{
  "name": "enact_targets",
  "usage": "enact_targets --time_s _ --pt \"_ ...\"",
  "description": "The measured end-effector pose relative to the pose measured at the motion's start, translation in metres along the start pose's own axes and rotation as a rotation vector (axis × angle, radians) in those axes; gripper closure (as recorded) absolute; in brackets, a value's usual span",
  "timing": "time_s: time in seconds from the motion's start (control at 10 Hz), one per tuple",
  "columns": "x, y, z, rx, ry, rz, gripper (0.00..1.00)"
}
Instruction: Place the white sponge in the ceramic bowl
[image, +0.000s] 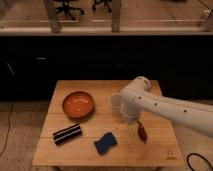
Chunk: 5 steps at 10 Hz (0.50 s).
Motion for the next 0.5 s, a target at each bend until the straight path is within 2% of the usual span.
enact_targets --time_s 0.2,0.5 --pt "-0.007 0.001 0.009 -0.008 -0.004 -0.031 0.20" --pt "-0.034 0.001 0.025 -0.021 -0.025 -0.086 0.20"
